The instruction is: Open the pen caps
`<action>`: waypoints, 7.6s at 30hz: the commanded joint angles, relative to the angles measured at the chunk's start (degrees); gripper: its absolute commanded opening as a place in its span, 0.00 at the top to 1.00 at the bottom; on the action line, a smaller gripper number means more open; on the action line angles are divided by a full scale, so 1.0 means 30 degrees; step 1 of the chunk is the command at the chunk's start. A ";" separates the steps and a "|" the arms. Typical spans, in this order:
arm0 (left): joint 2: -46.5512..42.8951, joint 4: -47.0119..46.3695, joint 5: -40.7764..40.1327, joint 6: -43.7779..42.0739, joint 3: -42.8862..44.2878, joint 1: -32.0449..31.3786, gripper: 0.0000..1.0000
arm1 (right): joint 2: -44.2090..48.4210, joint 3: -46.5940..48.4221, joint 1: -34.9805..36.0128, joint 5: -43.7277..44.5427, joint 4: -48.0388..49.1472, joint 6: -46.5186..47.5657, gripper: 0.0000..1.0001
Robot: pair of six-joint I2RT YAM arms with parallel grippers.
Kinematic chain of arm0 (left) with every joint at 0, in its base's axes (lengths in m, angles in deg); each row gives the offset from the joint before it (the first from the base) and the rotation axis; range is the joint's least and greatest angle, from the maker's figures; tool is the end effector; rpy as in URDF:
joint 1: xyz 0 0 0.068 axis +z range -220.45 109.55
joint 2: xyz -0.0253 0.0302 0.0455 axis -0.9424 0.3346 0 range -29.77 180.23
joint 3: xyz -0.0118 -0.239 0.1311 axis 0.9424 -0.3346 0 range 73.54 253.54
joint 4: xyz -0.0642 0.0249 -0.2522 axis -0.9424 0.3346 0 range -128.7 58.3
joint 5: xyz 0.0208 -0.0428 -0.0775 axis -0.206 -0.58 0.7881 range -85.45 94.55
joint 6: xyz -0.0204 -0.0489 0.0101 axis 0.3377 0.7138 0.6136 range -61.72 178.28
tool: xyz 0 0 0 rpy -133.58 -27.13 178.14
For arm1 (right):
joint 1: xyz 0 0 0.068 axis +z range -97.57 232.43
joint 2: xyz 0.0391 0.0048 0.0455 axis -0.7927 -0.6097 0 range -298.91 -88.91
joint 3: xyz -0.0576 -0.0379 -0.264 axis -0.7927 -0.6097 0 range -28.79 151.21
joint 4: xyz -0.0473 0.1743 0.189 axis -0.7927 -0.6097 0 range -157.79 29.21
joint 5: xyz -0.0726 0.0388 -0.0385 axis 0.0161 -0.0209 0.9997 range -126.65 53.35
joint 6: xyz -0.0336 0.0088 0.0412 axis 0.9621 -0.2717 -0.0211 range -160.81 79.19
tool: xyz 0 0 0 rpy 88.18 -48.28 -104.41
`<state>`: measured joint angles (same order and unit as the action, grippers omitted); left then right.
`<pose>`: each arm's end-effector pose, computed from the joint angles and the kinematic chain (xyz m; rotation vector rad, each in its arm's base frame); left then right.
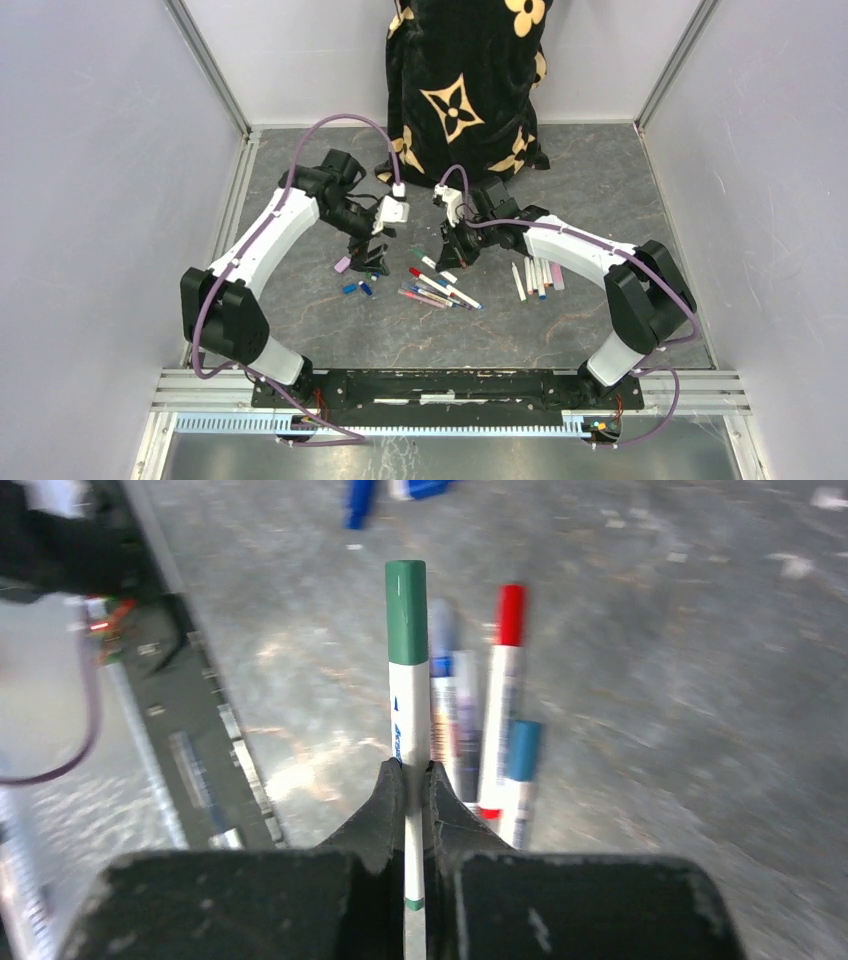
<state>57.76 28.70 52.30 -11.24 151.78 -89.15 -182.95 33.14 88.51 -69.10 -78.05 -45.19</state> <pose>0.2593 -0.1155 0.3016 1.7961 1.6712 -0.8568 0.2683 0.2191 0.2186 -0.9369 2.3199 0.9976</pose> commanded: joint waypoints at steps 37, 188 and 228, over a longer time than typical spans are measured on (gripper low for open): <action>0.0364 -0.0065 -0.3658 -0.1711 -0.0823 -0.4307 0.98 | -0.1985 0.0720 0.0332 -0.9180 0.4578 -0.5879 0.59; -0.1841 -0.5730 -0.7248 0.8801 0.3210 0.1131 0.00 | 0.3356 -0.4784 0.2747 1.2352 0.1232 -0.2003 0.55; -0.1516 -0.3669 -0.6464 0.7341 0.3532 0.1135 0.00 | 0.0685 -0.4990 0.4033 1.0302 0.1943 -0.1564 0.60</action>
<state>53.17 17.16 31.69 12.61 160.07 -85.94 -179.45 19.13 100.55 -37.17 -73.72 -49.98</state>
